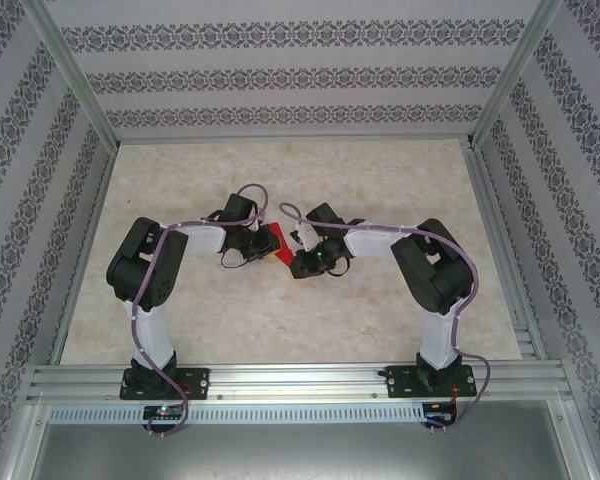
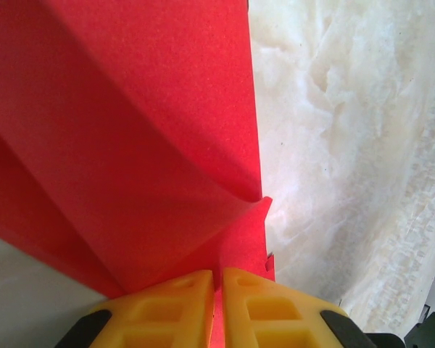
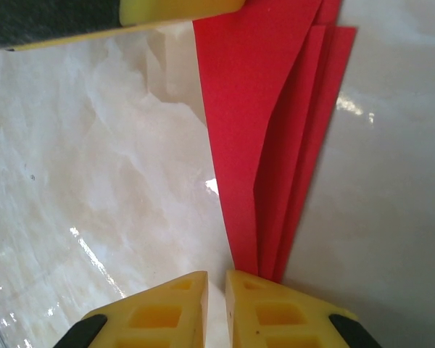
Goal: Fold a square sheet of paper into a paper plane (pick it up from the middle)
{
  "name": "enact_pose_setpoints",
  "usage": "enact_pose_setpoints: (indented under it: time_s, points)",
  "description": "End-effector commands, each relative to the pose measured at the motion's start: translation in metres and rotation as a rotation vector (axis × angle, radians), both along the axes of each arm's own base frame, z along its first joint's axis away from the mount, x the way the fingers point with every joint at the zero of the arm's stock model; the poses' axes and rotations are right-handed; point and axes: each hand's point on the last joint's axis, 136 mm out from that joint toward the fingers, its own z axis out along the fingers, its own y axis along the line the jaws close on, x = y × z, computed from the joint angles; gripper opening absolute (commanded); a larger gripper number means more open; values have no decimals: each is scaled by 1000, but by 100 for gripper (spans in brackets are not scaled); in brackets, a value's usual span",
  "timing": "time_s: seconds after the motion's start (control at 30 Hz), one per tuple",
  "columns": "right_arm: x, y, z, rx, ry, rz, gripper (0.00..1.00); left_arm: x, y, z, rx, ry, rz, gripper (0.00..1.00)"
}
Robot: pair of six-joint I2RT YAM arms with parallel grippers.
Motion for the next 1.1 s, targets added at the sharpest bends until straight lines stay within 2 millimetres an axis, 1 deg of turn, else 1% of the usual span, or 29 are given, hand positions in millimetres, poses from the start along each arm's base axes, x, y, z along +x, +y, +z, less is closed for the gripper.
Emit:
enact_pose_setpoints:
  time_s: [0.0, 0.2, 0.3, 0.37, 0.43, 0.57, 0.6, 0.67, 0.77, 0.83, 0.9, 0.97, 1.07]
  points:
    - [-30, -41, -30, -150, 121, -20, 16, -25, 50, -78, 263, 150, 92, 15]
    - [-43, -51, -31, -158, 145, -30, 17, -27, 51, -79, 274, 155, 94, 15]
    - [-44, -57, -26, -143, 137, -50, 16, -26, 50, -79, 270, 153, 91, 15]
    - [-38, -56, -18, -123, 111, -61, 16, -26, 50, -78, 264, 150, 89, 15]
    - [-28, -49, -3, -80, 61, -74, 16, -26, 48, -77, 257, 147, 83, 15]
    - [-3, -24, 38, 25, -53, -93, 17, -25, 46, -75, 244, 142, 74, 15]
    - [2, -16, 46, 43, -75, -92, 17, -25, 45, -75, 241, 141, 72, 15]
    - [11, -3, 55, 65, -103, -93, 17, -24, 44, -75, 236, 139, 68, 15]
    - [19, 17, 55, 87, -105, -88, 17, -24, 42, -74, 228, 137, 63, 15]
    - [23, 28, 50, 83, -101, -77, 17, -23, 41, -73, 225, 134, 61, 15]
    - [25, 35, 43, 73, -86, -69, 16, -23, 40, -72, 222, 135, 57, 15]
    - [27, 34, 35, 50, -79, -72, 16, -23, 40, -72, 222, 136, 55, 15]
    - [30, 27, 23, 24, -60, -93, 15, -22, 39, -71, 218, 133, 52, 15]
